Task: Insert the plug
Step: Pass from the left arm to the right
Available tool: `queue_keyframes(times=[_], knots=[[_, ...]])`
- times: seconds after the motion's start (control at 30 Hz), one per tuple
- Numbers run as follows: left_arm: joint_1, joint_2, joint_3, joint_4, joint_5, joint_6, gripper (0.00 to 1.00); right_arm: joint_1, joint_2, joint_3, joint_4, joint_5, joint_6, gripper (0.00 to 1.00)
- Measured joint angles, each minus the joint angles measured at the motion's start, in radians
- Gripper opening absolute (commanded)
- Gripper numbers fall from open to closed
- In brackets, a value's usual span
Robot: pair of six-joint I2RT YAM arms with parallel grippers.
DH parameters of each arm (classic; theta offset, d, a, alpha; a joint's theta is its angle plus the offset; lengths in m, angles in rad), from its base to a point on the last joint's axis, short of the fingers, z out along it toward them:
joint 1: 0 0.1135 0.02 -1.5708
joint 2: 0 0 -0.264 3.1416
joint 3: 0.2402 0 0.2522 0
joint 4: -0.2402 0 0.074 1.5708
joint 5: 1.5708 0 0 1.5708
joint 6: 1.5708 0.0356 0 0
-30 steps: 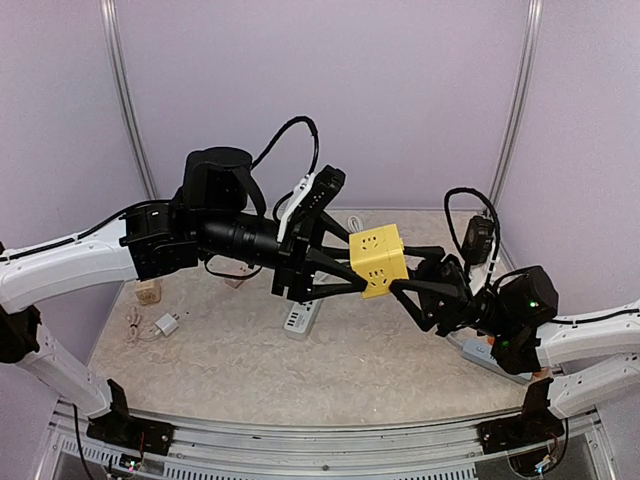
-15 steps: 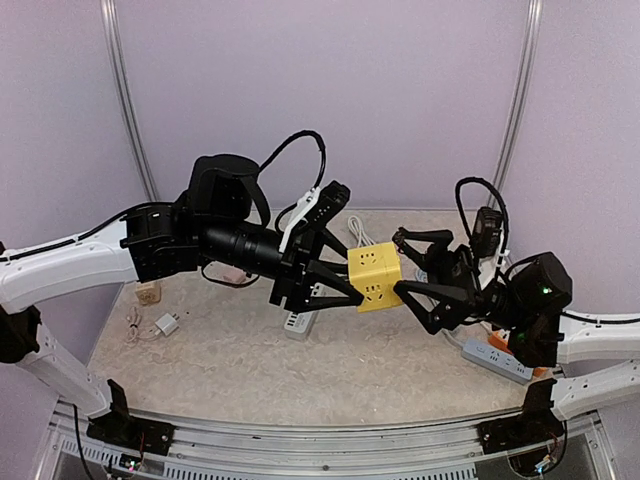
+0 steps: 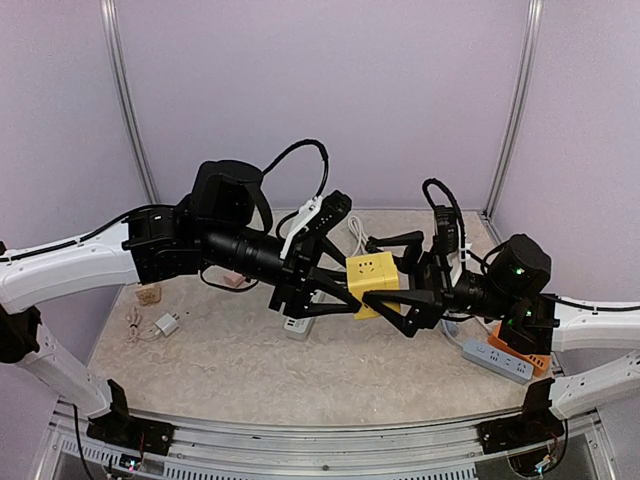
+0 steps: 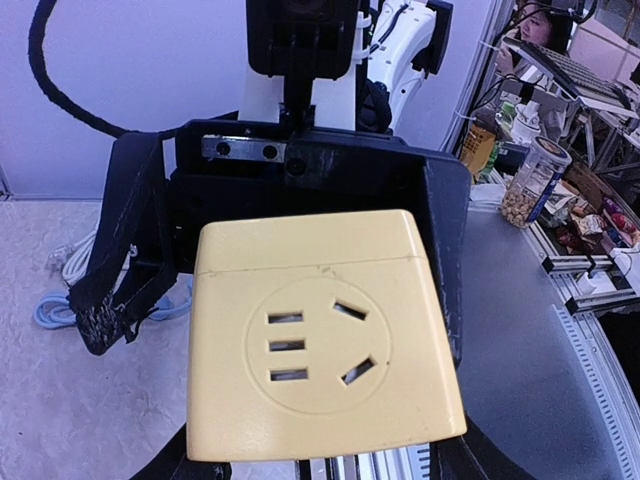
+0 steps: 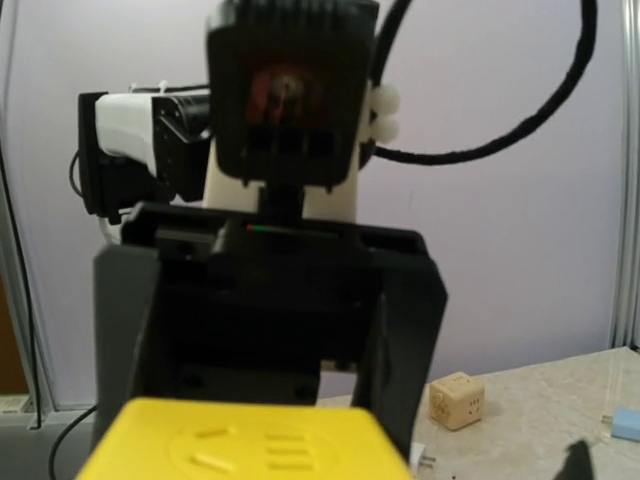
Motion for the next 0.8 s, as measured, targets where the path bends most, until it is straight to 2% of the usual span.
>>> queue_keyframes(times=[0.17, 0.33, 0.8], knots=[[-0.009, 0.0, -0.003, 0.0, -0.011, 0.022, 0.15, 0.0, -0.001, -0.007, 0.0, -0.026, 0.02, 0.86], [-0.014, 0.0, -0.003, -0.001, -0.016, 0.038, 0.15, 0.0, -0.001, -0.008, -0.002, -0.062, 0.047, 0.8], [-0.016, 0.0, -0.004, -0.003, -0.018, 0.067, 0.14, -0.01, -0.04, -0.027, -0.006, -0.116, 0.111, 0.74]])
